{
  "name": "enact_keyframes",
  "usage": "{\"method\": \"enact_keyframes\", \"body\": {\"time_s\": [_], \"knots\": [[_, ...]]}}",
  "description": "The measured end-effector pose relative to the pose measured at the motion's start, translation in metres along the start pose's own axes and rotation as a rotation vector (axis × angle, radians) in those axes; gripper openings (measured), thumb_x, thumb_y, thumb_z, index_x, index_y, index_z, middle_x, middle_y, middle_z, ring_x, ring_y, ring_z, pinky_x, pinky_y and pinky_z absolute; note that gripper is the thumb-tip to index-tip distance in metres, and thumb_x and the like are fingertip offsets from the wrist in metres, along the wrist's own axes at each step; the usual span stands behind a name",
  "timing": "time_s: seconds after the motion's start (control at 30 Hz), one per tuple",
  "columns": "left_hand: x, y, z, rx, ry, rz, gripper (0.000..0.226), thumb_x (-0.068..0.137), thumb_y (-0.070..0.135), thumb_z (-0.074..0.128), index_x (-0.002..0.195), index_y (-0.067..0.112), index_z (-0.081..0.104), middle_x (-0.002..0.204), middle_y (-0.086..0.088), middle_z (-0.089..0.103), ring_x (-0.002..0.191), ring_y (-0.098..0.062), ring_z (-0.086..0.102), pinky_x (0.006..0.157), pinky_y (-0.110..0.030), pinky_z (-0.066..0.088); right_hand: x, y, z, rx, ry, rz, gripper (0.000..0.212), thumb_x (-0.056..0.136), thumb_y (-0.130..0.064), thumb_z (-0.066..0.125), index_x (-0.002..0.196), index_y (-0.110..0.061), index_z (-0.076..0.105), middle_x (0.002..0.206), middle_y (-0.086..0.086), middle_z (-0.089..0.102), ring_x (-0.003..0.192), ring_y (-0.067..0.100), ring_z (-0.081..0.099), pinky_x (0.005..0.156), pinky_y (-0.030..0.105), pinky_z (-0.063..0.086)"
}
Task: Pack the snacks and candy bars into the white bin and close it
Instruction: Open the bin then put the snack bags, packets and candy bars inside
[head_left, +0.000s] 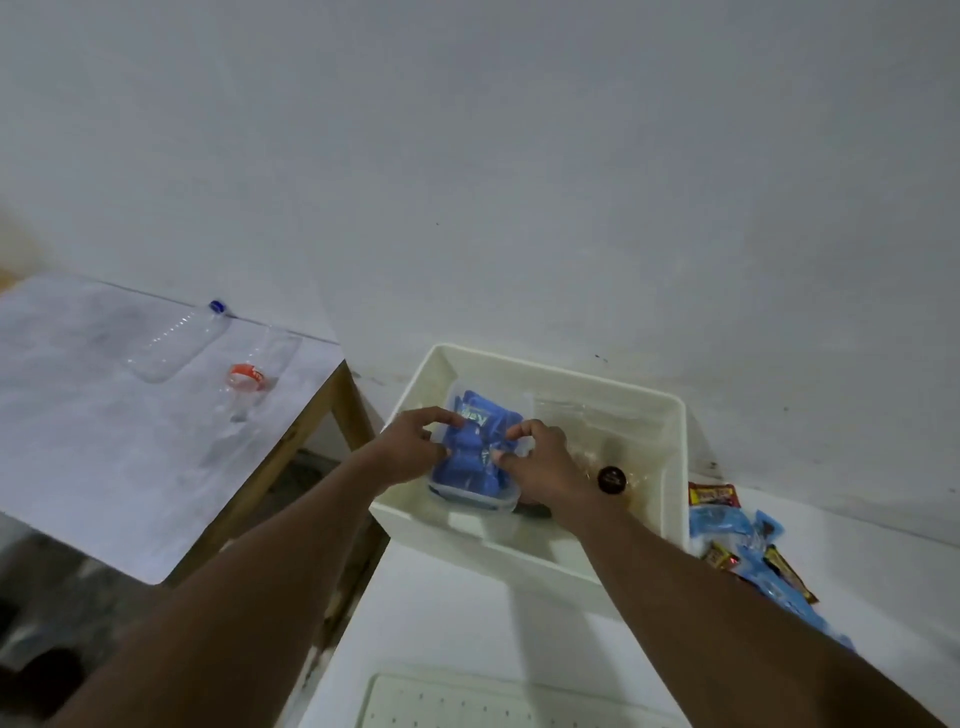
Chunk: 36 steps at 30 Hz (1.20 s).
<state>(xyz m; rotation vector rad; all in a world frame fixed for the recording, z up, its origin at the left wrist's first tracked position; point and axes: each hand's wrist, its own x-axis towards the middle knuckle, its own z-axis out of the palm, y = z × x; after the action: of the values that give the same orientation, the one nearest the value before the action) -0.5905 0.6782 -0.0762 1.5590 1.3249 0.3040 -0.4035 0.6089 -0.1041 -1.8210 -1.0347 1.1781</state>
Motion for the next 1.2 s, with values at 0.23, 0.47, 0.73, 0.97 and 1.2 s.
{"method": "enact_keyframes", "body": {"time_s": [0.23,0.47,0.73,0.97,1.2], "knots": [[0.04,-0.043,0.011,0.24,0.043,-0.076,0.036,0.082,0.019,0.061,0.117,0.026,0.06,0.103,-0.005,0.067,0.092,-0.022,0.067,0.079,-0.036,0.06,0.031,0.027,0.036,0.0,-0.109,0.13,0.027,0.087,-0.017,0.07,0.109,-0.019,0.055,0.091,0.002,0.056,0.071,0.014,0.053,0.056,0.028,0.045],[0.042,-0.042,0.025,0.488,-0.045,-0.046,0.031,0.086,0.028,0.065,0.114,0.016,0.061,0.108,-0.006,0.067,0.1,-0.023,0.065,0.092,-0.036,0.052,0.016,0.037,0.018,-0.09,-0.108,0.094,0.022,0.086,-0.017,0.068,0.107,-0.02,0.06,0.092,0.002,0.062,0.077,0.016,0.058,0.066,0.03,0.048],[-0.004,0.032,0.104,0.392,0.259,0.248,0.042,0.083,0.021,0.067,0.124,0.023,0.06,0.123,-0.011,0.058,0.108,-0.029,0.06,0.096,-0.038,0.047,-0.055,0.039,-0.102,-0.158,0.35,-0.202,0.019,0.084,-0.004,0.06,0.089,-0.02,0.068,0.084,-0.012,0.067,0.077,0.003,0.062,0.07,0.007,0.044],[-0.059,0.098,0.235,0.297,0.257,0.652,0.024,0.083,0.015,0.059,0.104,0.021,0.068,0.089,0.003,0.066,0.073,-0.01,0.058,0.073,-0.025,0.05,-0.129,0.145,-0.223,-0.353,0.451,-0.096,0.018,0.085,-0.01,0.065,0.102,-0.017,0.064,0.101,0.001,0.062,0.096,0.019,0.059,0.078,0.022,0.039],[-0.093,0.067,0.347,0.468,0.008,0.677,0.041,0.083,0.036,0.059,0.121,0.023,0.06,0.114,-0.002,0.061,0.101,-0.02,0.058,0.082,-0.04,0.054,-0.169,0.269,-0.243,-0.685,0.24,0.049,0.069,0.077,-0.053,0.059,0.14,-0.031,0.045,0.157,0.008,0.03,0.146,0.034,0.024,0.11,0.05,0.037]]}}
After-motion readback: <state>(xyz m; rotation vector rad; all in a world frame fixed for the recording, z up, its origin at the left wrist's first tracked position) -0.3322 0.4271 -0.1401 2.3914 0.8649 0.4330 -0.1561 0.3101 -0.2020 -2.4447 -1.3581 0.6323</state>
